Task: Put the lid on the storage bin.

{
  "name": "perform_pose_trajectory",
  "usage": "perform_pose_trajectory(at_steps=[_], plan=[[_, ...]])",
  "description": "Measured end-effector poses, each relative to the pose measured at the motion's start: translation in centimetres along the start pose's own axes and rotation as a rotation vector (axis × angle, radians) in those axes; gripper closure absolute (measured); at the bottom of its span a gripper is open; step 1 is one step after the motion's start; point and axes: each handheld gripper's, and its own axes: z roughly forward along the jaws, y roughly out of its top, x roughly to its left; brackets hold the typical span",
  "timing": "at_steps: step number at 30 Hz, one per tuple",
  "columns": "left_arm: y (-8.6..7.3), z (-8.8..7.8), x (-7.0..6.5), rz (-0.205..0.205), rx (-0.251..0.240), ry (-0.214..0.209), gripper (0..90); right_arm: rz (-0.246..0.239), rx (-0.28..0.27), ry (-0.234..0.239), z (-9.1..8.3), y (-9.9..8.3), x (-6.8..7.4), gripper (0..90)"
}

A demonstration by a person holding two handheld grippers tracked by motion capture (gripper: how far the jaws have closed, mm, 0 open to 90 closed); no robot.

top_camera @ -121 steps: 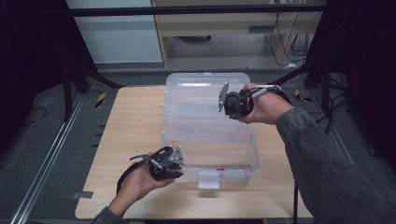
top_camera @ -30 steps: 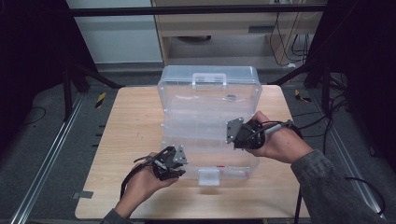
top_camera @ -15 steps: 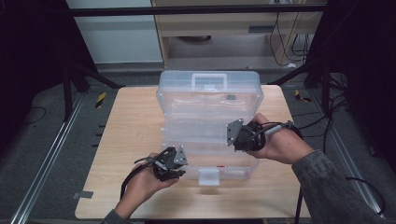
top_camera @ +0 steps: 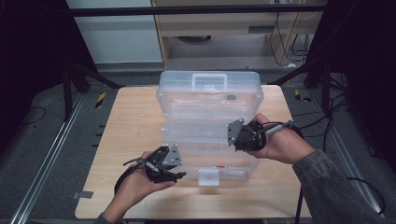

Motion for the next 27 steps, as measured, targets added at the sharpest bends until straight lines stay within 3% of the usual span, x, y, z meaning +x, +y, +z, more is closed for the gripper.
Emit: perform_pose_trajectory(at_steps=[2,4,5,8,10,13,15,18,21,24,27], plan=[[0.1,-1.0,0.0,-0.008,-0.049,-0.015,49.6,0.002,-0.001,-0.001,0.0,0.0,0.0,83.2],[0.2,-1.4,0.1,-0.011,-0.064,-0.018,50.4,0.003,-0.002,-0.003,0.0,0.0,0.0,83.1],[0.3,-2.5,0.4,-0.031,-0.114,-0.025,52.9,0.005,-0.004,-0.004,0.0,0.0,0.1,83.0],[0.4,-4.1,1.1,-0.071,-0.18,-0.035,58.1,0.004,-0.011,-0.011,0.0,-0.2,0.2,82.9],[0.5,-5.0,1.5,-0.1,-0.216,-0.043,67.0,0.01,-0.013,-0.011,0.0,-0.3,0.3,82.8],[0.7,-5.9,2.4,-0.135,-0.201,-0.059,84.2,0.01,-0.014,-0.016,0.0,-0.3,0.3,82.3],[0.8,-6.3,3.2,-0.148,-0.185,-0.031,89.0,0.001,-0.005,-0.025,0.0,-0.3,0.4,81.6],[1.0,-6.8,4.9,-0.208,-0.22,-0.005,89.2,-0.005,0.007,-0.041,0.0,-0.1,0.7,81.0],[1.1,-7.4,6.5,-0.266,-0.246,0.05,88.4,-0.013,0.01,-0.047,0.0,-0.1,0.9,80.8],[1.0,-7.7,8.1,-0.328,-0.265,0.06,89.2,-0.018,0.011,-0.048,0.0,-0.1,1.0,80.8],[1.0,-7.8,9.1,-0.363,-0.282,0.042,89.5,-0.021,0.012,-0.049,0.1,-0.1,1.0,81.2]])
